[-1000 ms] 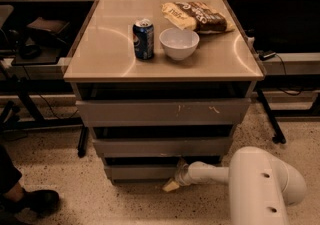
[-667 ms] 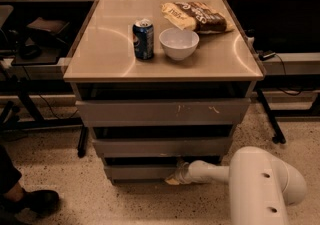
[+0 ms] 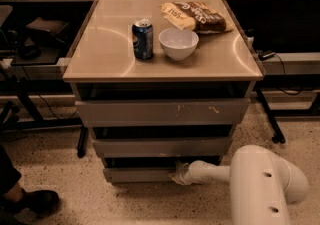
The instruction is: Open bottom drawer
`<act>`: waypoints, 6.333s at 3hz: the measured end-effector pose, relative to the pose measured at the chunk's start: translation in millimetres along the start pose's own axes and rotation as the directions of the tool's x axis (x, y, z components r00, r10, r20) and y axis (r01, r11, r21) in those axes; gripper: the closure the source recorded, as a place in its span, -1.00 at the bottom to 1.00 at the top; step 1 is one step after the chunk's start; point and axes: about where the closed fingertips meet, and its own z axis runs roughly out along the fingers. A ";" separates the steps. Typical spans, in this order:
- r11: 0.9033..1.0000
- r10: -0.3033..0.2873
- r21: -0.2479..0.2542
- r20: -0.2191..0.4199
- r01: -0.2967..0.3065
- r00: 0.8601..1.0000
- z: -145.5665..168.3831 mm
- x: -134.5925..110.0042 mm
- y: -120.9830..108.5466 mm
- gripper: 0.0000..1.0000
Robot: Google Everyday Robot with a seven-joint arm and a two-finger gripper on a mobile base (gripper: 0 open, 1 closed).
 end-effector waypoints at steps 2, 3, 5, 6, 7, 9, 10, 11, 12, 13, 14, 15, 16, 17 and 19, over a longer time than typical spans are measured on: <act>0.998 0.045 0.055 -0.018 -0.044 0.999 -32.1 21.7 -15.4 1.00; 0.995 0.062 0.078 -0.022 -0.060 0.998 -45.4 29.9 0.7 1.00; 0.995 0.066 0.080 -0.020 -0.065 0.998 -48.4 32.1 6.6 1.00; 0.995 0.066 0.081 -0.020 -0.065 0.998 -48.5 31.6 7.5 1.00; 0.994 0.072 0.083 -0.012 -0.070 0.997 -53.0 35.1 13.4 1.00; 0.994 0.072 0.086 -0.003 -0.071 0.997 -60.6 40.1 22.4 1.00; 0.994 0.072 0.086 -0.003 -0.071 0.997 -60.6 40.2 22.5 1.00; 0.995 0.054 0.087 -0.012 -0.053 0.998 -58.9 45.4 30.2 1.00; 0.995 0.054 0.087 -0.012 -0.053 0.998 -61.3 43.6 30.0 1.00; 0.994 0.040 0.102 -0.020 -0.038 0.999 -69.8 52.8 30.6 1.00; 0.992 0.034 0.122 -0.003 -0.033 0.999 -75.1 58.2 47.4 1.00; 0.992 0.034 0.121 -0.003 -0.033 0.999 -75.0 58.2 47.6 1.00; 0.994 0.008 0.110 -0.010 -0.007 1.000 -78.2 67.5 70.2 1.00; 0.993 0.022 0.113 -0.002 -0.022 1.000 -86.4 79.2 92.9 1.00; 0.993 0.030 0.115 -0.006 -0.029 1.000 -93.3 89.2 110.4 1.00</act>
Offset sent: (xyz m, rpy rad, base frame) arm -0.1580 -0.0981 -0.0056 -0.0130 -0.0664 -0.2900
